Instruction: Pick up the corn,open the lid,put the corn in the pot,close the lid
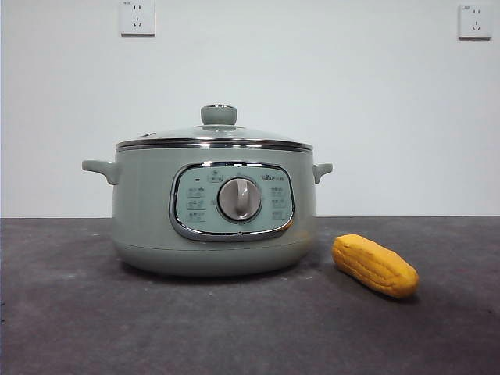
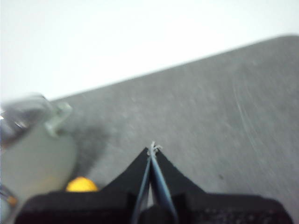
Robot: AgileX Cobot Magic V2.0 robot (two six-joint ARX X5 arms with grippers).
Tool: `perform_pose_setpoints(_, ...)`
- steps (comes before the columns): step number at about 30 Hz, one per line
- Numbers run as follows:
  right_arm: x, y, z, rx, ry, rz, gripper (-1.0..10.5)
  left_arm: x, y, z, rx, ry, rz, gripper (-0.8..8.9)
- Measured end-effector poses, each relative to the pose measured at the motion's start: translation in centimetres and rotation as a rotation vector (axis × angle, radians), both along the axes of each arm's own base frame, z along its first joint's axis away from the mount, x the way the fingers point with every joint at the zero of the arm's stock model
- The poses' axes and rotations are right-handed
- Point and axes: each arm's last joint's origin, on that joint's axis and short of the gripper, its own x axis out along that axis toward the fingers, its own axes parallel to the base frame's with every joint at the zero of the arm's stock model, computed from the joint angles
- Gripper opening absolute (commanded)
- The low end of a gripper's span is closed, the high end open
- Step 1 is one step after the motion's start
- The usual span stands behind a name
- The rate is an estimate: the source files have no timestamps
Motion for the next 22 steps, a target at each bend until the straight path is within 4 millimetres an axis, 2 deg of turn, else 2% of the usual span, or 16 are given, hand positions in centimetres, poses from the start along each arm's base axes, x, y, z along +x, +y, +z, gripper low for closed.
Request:
perform_pose_setpoints(9,-0.7,0.3,6.3,0.016,0.094,0.125,-0.1,-1.0,-0.4,5.6,-0.056,0.045,-0.120,-0.06)
perform_pose_setpoints(15,-0.4,0.7,10.5,-0.054,0.238,0.257,-0.1,-1.3,-0.7,9.4,-0.056,0.131,-0.219,-0.06)
perform_pose_setpoints(22,-0.1,1.0,14.4,-0.078,0.406,0.414,-0.1,-1.5,-0.9,12.8,-0.007,0.199,-0.298,-0.06)
